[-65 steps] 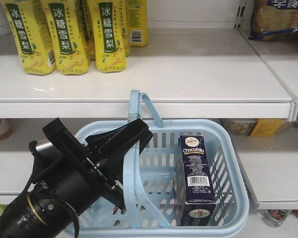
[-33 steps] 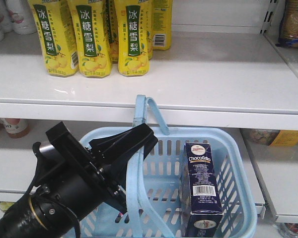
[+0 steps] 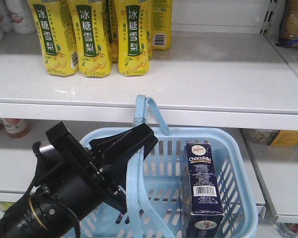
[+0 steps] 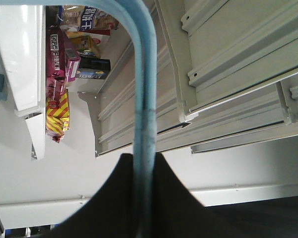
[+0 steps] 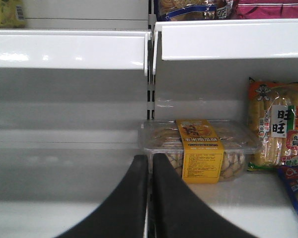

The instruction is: Left arm holds basket, right arm returns cookies

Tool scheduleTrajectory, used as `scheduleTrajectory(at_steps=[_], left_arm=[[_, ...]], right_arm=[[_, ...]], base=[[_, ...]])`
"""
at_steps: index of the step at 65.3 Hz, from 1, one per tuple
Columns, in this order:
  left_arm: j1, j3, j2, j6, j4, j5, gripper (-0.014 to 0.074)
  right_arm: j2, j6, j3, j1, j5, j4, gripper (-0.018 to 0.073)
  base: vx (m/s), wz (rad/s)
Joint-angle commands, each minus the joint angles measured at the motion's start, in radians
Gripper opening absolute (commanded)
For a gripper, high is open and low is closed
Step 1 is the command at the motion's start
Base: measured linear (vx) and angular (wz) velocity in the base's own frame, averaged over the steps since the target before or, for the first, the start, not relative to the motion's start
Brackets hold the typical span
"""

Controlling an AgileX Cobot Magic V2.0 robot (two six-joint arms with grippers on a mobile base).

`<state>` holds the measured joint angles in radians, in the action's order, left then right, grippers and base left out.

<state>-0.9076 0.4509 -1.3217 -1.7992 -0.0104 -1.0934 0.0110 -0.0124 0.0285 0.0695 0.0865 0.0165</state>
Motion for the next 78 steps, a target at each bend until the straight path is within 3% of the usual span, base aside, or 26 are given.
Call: scheduleTrajectory(at_steps=[1, 78], left_arm=[[0.002, 0.029, 0.031, 0.008, -0.035, -0.143, -0.0003], [0.002, 0.029, 0.031, 0.008, -0.035, -0.143, -0.0003]], right_arm=[[0.012, -0.006, 0.018, 0.000, -0.072, -0.007, -0.0006], [0.012, -0.006, 0.018, 0.000, -0.072, -0.007, -0.0006]], base=[[0.00, 0.00], [0.00, 0.00]])
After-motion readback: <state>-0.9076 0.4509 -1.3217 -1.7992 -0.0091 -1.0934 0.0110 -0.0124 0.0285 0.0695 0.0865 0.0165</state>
